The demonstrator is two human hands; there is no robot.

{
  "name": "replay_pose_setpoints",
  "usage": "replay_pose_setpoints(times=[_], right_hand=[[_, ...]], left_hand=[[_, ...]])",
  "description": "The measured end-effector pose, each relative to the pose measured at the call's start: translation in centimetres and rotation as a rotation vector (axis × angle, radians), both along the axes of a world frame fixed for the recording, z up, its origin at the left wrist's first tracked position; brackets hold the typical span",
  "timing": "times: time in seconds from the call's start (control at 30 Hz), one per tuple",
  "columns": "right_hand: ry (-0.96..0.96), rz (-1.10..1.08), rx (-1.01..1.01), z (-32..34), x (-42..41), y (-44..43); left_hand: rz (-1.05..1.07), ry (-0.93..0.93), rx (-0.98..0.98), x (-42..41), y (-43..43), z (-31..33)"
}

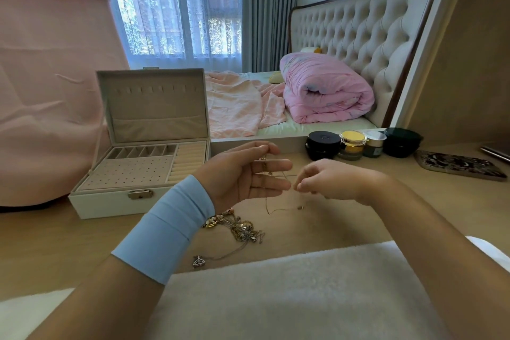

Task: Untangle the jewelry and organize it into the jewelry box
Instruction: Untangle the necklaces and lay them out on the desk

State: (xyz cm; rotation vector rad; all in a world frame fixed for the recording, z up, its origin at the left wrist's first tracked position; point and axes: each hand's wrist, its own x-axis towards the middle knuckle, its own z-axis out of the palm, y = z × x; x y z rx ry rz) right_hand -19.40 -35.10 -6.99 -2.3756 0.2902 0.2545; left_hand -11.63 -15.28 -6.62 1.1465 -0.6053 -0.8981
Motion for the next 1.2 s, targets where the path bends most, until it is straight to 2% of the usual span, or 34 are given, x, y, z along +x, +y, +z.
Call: replay_pose_setpoints(times=[0.03, 0.1, 0.17, 0.2, 0.27, 0.43, 0.53, 0.6, 0.7, 0.8, 0.87, 0.97, 1.03, 1.2], right_hand=[[-0.097, 0.036, 0.061, 0.3, 0.0, 0.4], [-0.25, 0.127, 0.397, 0.6, 0.1, 1.2], [-0.263, 0.199, 0.647, 0.6, 0.1, 1.5], [-0.247, 0.211, 0.665, 0.5, 0.1, 1.5], [-0.221, 0.195, 0.571, 0.1, 0.2, 1.1], [-0.128, 0.119, 0.405, -0.5, 0.2, 0.4], [-0.081, 0.156, 0.323, -1.3, 0.3, 0.8], [-0.064, 0.193, 0.286, -1.7, 0.4, 1.0], [-0.059, 0.232, 0.285, -2.0, 0.5, 0.9], [-0.037, 0.226, 0.248, -1.8, 0.2, -0.3], [0.001, 0.192, 0.304, -1.7, -0.1, -2.1], [-0.015, 0.095, 0.473, -2.4, -0.9, -5.4], [-0.077, -0.023, 0.494, -2.8, -1.3, -7.2], [-0.186, -0.245, 0.239, -3.4, -1.6, -9.4]], left_hand=[[-0.032, -0.003, 0.022, -0.1, 0.0, 0.0], [-0.096, -0.003, 0.052, -0.3, -0.1, 0.1], [-0.128, -0.014, 0.062, -0.3, 0.1, 0.2], [-0.121, -0.042, 0.083, -0.3, 0.3, 0.4], [-0.044, -0.204, 0.206, -0.3, 0.7, 0.8], [0.279, -0.886, 0.587, 0.0, 1.1, 2.0], [0.392, -1.195, 0.657, 0.1, 1.1, 2.6], [0.411, -1.323, 0.629, -0.1, 0.5, 3.3], [0.404, -1.343, 0.534, -0.1, -1.2, 4.4], [0.428, -1.282, 0.446, 0.5, -2.2, 5.6], [0.46, -1.229, 0.438, 1.3, -2.4, 5.5], [0.464, -1.089, 0.489, 2.3, -2.3, 3.7], [0.435, -1.048, 0.575, 2.7, -2.4, 1.9], [0.393, -1.022, 0.756, 3.2, -3.5, -2.2]])
